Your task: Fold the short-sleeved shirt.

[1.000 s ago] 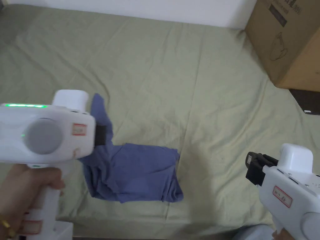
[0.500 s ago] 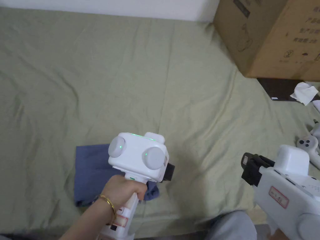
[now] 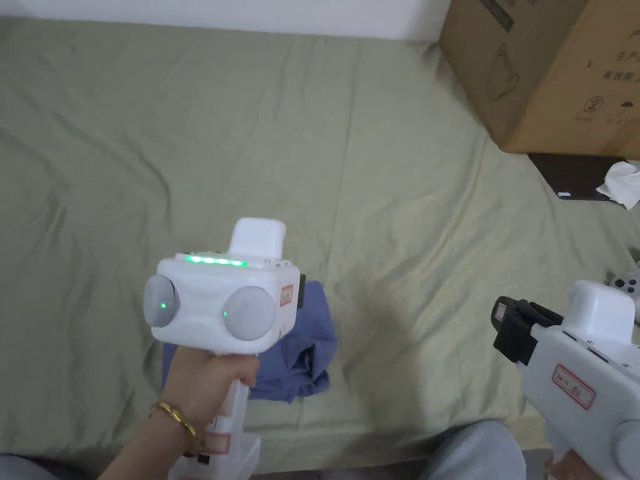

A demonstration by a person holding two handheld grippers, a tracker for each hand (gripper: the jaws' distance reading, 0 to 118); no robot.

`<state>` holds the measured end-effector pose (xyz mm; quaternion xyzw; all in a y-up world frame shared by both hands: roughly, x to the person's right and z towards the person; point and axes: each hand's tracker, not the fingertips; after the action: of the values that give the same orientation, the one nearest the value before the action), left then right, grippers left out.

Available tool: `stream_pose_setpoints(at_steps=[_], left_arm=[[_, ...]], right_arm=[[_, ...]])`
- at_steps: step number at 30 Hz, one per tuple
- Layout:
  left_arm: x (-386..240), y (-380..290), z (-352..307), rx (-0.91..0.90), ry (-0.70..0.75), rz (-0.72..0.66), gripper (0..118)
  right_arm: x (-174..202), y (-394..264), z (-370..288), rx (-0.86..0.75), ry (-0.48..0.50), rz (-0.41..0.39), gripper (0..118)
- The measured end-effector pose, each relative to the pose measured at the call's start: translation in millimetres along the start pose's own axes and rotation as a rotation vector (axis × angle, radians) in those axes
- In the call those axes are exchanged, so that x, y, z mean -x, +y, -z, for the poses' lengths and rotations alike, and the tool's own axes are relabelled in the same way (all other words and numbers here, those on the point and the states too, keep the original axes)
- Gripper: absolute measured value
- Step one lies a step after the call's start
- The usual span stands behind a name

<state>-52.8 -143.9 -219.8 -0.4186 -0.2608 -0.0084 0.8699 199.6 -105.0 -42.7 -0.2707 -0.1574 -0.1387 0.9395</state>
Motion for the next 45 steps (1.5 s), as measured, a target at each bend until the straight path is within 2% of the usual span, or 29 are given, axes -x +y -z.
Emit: stream_pose_setpoints(at_steps=[3, 7, 11, 12, 15, 17, 19, 23, 27, 29, 33, 36, 41, 43, 44, 45], left_arm=[[-10, -28, 24, 0.091, -0.032, -0.011, 0], [-35, -69, 62, 0.231, -0.038, 0.078, 0], [-43, -84, 68, 0.173, -0.025, 0.117, 0], [-42, -80, 67, 0.186, -0.03, 0.105, 0], [-24, -60, 54, 0.197, -0.134, -0.046, 0], [-9, -44, 26, 0.077, -0.164, -0.141, 0], [9, -27, -3, -0.041, -0.158, -0.169, 0], [43, -7, -57, -0.288, -0.023, -0.181, 0], [68, -9, -96, -0.476, 0.224, -0.066, 0], [76, -14, -107, -0.504, 0.303, -0.031, 0], [90, -28, -123, -0.497, 0.34, -0.043, 0], [99, -39, -129, -0.485, 0.353, -0.073, 0], [114, -49, -134, -0.463, 0.37, -0.125, 0], [118, -50, -133, -0.457, 0.369, -0.133, 0], [119, -50, -132, -0.455, 0.378, -0.138, 0], [122, -49, -131, -0.45, 0.383, -0.145, 5]], right_arm=[[8, 0, -1, -0.004, 0.015, -0.013, 0], [13, 2, -4, -0.007, 0.03, -0.022, 0], [15, 4, -7, -0.014, 0.032, -0.025, 0], [17, 5, -7, -0.015, 0.034, -0.025, 0], [25, 9, -7, -0.021, 0.044, -0.049, 0], [34, 13, -8, -0.036, 0.052, -0.076, 0], [44, 18, -8, -0.052, 0.066, -0.102, 0], [74, 26, -3, -0.09, 0.11, -0.157, 0], [118, 25, 13, -0.104, 0.192, -0.207, 0], [139, 19, 25, -0.095, 0.234, -0.224, 0], [177, -11, 62, -0.032, 0.283, -0.273, 0], [196, -40, 93, 0.075, 0.285, -0.319, 0], [209, -94, 140, 0.262, 0.214, -0.384, 0], [209, -109, 149, 0.287, 0.158, -0.427, 0], [209, -115, 152, 0.287, 0.16, -0.421, 0], [209, -117, 153, 0.286, 0.164, -0.407, 0]])
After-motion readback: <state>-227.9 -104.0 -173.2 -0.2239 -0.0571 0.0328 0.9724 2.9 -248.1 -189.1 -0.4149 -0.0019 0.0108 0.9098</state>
